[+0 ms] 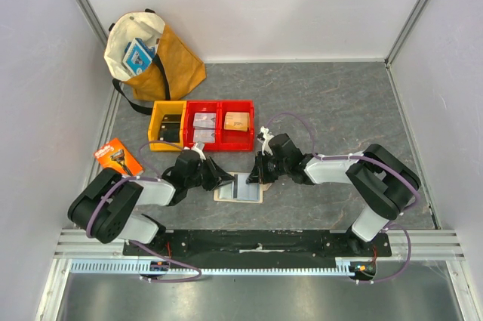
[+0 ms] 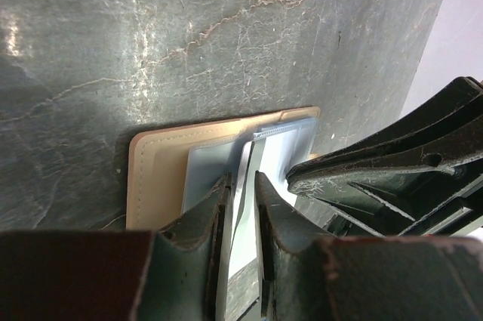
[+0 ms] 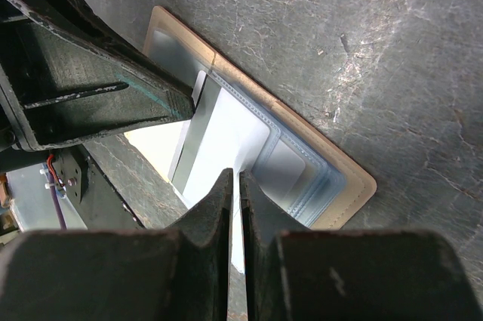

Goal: Take the credit cards out of the card holder
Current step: Remove the credit card from the card holder.

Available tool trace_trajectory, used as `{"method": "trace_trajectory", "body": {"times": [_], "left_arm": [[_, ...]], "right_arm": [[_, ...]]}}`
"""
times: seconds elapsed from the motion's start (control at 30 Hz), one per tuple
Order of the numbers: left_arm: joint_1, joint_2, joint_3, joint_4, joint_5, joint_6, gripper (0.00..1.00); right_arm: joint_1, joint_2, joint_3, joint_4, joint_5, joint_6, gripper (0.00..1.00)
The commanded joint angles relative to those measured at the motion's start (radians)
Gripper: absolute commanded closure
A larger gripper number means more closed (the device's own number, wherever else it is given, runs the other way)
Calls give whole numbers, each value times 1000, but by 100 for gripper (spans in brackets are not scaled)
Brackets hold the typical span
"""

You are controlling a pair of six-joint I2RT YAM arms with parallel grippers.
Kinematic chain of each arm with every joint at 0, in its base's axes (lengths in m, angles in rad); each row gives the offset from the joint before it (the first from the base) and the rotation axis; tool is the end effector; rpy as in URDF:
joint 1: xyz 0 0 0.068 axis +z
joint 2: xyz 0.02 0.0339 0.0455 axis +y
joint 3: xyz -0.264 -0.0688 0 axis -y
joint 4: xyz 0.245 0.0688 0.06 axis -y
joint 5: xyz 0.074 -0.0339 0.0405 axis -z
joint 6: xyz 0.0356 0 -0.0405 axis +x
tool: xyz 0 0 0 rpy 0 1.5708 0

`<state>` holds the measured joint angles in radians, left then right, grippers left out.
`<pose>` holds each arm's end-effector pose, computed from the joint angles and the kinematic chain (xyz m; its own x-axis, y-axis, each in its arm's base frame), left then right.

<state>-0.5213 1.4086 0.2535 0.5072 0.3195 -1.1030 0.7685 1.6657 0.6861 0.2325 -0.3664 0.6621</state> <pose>0.1827 -0.1178 0.1091 -0.8518 -0.4880 -0.1903 -0.1560 0.5833 -0.7972 0.2141 0.2247 0.1335 -0.9004 -0.0722 -0.4290 -0.3605 0.6757 0.6430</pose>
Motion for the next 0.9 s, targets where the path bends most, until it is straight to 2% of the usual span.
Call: {"method": "trace_trajectory", "body": {"times": [0.0,0.2,0.57,0.63,0.87], "left_arm": [[7,27,13,5,-2,54,78],[15,23,-3,19,-2,48,98],[66,-43,-31,-29,1,84,98],[66,-43,-28,-32,12,91,98],[66,-48,-42,-12,56,86,75]], "right_arm": [[0,17,1,-59,29,-35,87],[0,19,-2,-65,35,-39,87],[-1,22,4,-93,60,-52,87],[-1,22,6,-94,60,-53,87],[-1,20,9,-94,58,-53,87]]}}
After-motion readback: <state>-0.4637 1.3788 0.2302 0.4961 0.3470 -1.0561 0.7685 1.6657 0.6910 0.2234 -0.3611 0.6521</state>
